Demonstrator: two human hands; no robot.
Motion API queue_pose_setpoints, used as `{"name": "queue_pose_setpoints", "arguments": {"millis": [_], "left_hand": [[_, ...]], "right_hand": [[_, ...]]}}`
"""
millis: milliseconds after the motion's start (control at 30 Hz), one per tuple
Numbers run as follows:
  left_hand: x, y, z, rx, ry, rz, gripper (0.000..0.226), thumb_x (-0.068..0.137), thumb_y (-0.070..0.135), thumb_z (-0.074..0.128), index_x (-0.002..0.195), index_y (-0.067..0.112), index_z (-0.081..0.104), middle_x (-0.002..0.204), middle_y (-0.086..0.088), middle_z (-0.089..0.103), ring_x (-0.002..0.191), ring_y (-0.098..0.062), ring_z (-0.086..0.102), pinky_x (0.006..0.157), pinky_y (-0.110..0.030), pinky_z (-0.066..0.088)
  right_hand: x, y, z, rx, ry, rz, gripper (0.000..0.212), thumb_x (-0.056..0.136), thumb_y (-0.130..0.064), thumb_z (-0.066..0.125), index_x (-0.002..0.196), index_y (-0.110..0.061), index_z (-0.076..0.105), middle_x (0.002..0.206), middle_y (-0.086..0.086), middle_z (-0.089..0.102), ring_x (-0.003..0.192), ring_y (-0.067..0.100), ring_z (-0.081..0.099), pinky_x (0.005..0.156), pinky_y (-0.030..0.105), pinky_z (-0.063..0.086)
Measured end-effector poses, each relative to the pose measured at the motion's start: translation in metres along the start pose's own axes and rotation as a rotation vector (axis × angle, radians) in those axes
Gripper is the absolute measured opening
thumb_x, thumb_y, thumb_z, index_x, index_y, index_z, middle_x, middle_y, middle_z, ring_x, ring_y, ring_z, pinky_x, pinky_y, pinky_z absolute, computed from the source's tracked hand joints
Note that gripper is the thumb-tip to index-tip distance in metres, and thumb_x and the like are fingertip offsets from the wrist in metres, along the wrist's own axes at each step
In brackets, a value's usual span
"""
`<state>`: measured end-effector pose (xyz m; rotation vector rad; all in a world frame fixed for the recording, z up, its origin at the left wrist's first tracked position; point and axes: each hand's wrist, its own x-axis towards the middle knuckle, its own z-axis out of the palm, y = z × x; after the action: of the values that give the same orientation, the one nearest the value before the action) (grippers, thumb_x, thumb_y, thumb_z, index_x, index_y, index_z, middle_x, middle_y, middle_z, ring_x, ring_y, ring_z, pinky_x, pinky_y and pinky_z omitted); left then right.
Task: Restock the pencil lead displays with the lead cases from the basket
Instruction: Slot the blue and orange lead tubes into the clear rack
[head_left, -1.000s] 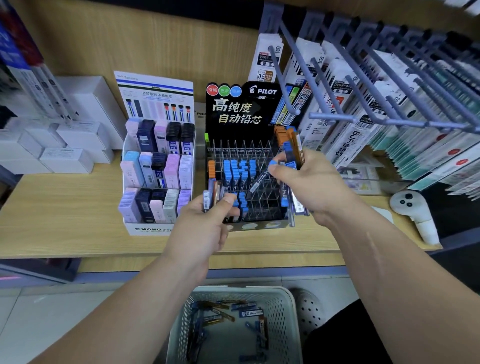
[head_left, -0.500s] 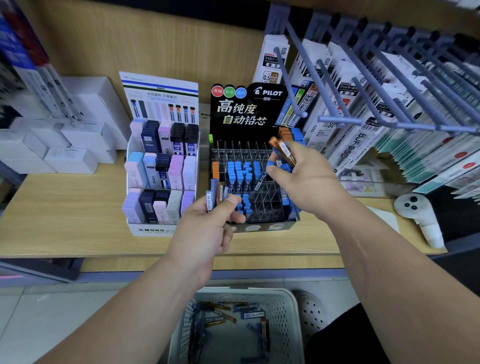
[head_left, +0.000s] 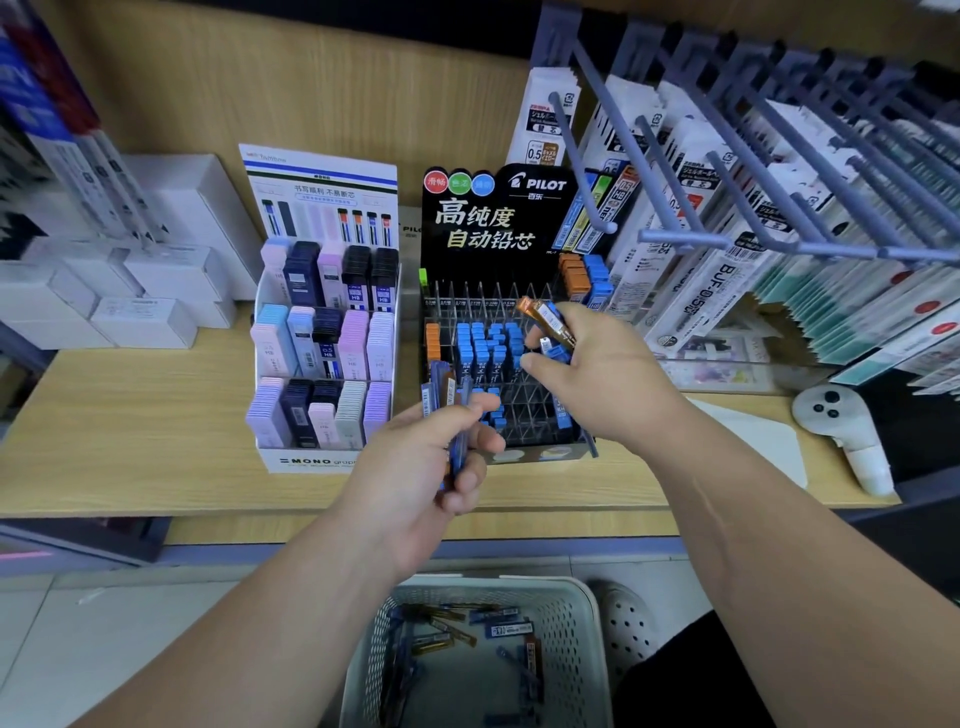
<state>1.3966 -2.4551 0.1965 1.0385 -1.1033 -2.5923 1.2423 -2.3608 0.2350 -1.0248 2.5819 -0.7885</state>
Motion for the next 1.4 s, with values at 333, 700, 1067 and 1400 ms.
{"name": "queue_pose_setpoints", "arguments": {"millis": [333,700,1067,1400], "left_hand": [[-0.011,-0.013,0.013,0.215,-0.158,0.002,0.028,0.083,0.023,0.071,0.110,0.016,0.073,0.062,-0.003,0.052,0.044,-0.009,0.025,0.042,-0.020,0.015],[-0.010,-0.026,0.026,0.336,-0.062,0.130,0.020,0.095,0.021,0.062,0.103,0.003,0.066,0.067,-0.012,0.047,0.040,-0.007,0.031,0.042,-0.021,0.020],[-0.006,-0.020,0.029,0.098,0.163,0.233,0.010,0.097,0.013,0.060,0.100,0.004,0.058,0.067,-0.010,0.062,0.041,-0.009,0.027,0.037,-0.018,0.022],[0.003,-0.014,0.028,0.003,0.278,0.391,0.005,0.095,0.010,0.062,0.090,0.008,0.062,0.071,-0.006,0.068,0.043,-0.008,0.028,0.037,-0.016,0.024]], "right_hand": [[-0.025,0.016,-0.018,0.680,-0.373,0.176,0.010,0.093,-0.019,0.071,0.098,-0.011,0.068,0.070,0.008,0.066,0.059,0.006,0.061,0.058,0.016,0.047],[-0.031,0.036,-0.012,0.559,-0.381,0.148,0.009,0.091,-0.022,0.074,0.088,-0.015,0.070,0.059,-0.010,0.064,0.067,0.011,0.060,0.084,0.034,0.051],[-0.031,0.043,-0.010,0.860,-0.132,0.269,0.008,0.079,-0.034,0.076,0.078,-0.028,0.071,0.078,0.002,0.064,0.081,0.025,0.055,0.073,0.039,0.042],[-0.045,0.043,0.007,0.814,-0.263,0.322,0.019,0.087,-0.031,0.073,0.090,-0.014,0.065,0.078,0.008,0.056,0.074,0.023,0.047,0.069,0.035,0.042]]}}
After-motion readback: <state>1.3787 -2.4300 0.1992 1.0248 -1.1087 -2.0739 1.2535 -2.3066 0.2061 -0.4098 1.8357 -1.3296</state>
